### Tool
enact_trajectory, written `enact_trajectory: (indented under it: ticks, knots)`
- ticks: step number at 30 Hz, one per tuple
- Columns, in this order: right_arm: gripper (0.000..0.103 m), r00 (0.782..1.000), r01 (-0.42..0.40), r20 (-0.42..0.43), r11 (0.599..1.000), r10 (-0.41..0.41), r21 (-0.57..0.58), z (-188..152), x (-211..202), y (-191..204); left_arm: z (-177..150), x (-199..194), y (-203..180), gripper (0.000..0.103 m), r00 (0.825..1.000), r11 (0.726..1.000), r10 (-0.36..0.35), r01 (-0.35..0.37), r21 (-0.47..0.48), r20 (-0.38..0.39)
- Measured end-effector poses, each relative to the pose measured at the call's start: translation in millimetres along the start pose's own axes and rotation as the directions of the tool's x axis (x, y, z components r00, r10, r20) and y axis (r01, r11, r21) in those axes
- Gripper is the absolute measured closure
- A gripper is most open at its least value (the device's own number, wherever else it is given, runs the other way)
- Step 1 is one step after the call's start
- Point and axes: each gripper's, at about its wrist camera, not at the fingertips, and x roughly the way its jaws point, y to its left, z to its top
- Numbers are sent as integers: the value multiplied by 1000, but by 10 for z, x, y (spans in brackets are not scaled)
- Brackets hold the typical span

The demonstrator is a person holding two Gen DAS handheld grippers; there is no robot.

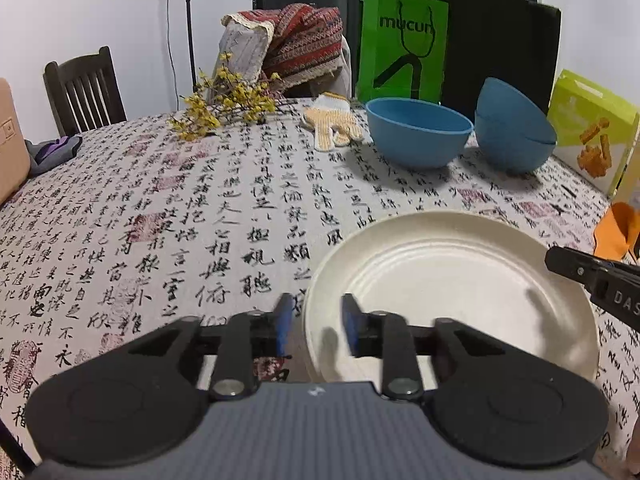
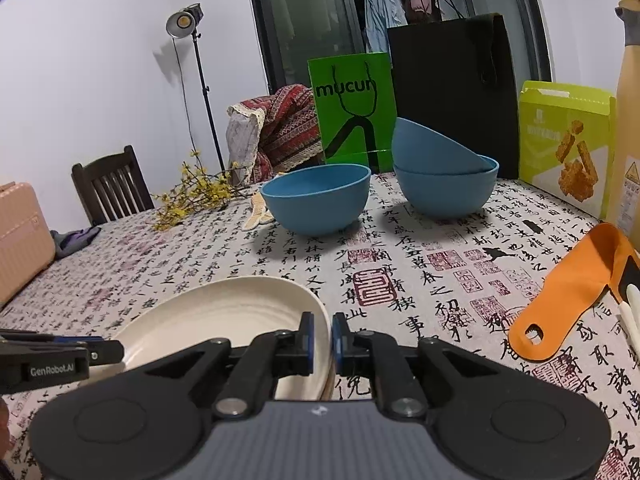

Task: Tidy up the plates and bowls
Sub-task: 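Lower the held cream plate with both grippers beside the blue bowls, then open the left gripper while the right gripper opens, releasing the plate, then move both open grippers forward to the rims of the blue bowls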

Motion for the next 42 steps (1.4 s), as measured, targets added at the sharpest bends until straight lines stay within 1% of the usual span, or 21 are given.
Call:
enact_trajectory:
  ticks: [3,4,5,6,7,8,9,10,11,12,14,15,16,22,25,31,38,42]
  knots:
    - [85,999,-33,18,999,32,20,18,-38,-36,39,-45,47,54,1000,1000,-6,6,-8,29]
    - [76,999,-43,24,999,42,24,23,-49,-42,54,-59,60,50,999,1000,-6,6,-10,36]
    - [65,998,-49,30,998,49,24,30,-58,-42,69,-75,83,42,999,1000,-5,6,-15,47]
    - [60,998,-53,36,998,52,21,38,-65,-38,85,-85,93,36,998,1000,-6,7,-18,57]
    - [52,997,-57,43,998,56,18,45,-72,-34,99,-102,116,33,998,1000,-6,8,-21,69]
    - [47,997,-62,49,998,61,15,53,-79,-27,109,-119,132,27,997,1000,-7,9,-23,79]
    - [44,996,-65,54,998,64,14,62,-84,-22,121,-136,154,21,996,1000,-10,13,-26,90]
    - [35,996,-68,60,998,67,16,72,-88,-24,131,-152,172,18,995,999,-17,20,-30,101]
    - [26,995,-71,67,997,69,20,86,-93,-29,141,-169,194,11,993,999,-25,29,-35,113]
    - [21,995,-74,74,997,72,26,96,-97,-39,153,-181,213,0,992,999,-32,37,-40,124]
    - [9,993,-79,87,996,76,40,124,-100,-66,172,-213,248,0,988,997,-45,53,-47,150]
    - [6,993,-79,89,996,74,46,142,-95,-78,184,-223,253,0,987,998,-46,54,-45,156]
    - [0,993,-75,91,996,70,51,161,-88,-89,196,-230,252,0,986,998,-45,52,-41,159]
    - [0,994,-60,95,997,55,52,314,-52,-122,328,-275,270,0,979,998,-49,55,-28,198]
    - [0,993,-58,104,998,54,37,438,-39,-109,430,-294,273,0,976,998,-54,61,-23,213]
    - [0,992,-60,109,998,58,10,723,22,-62,613,-320,214,0,968,999,-47,47,3,246]
    - [0,991,-61,117,998,64,-30,1051,135,31,877,-305,180,0,965,997,-68,76,-22,255]
    - [0,991,-63,113,998,66,-30,1203,212,55,1022,-272,181,0,965,994,-84,99,-48,249]
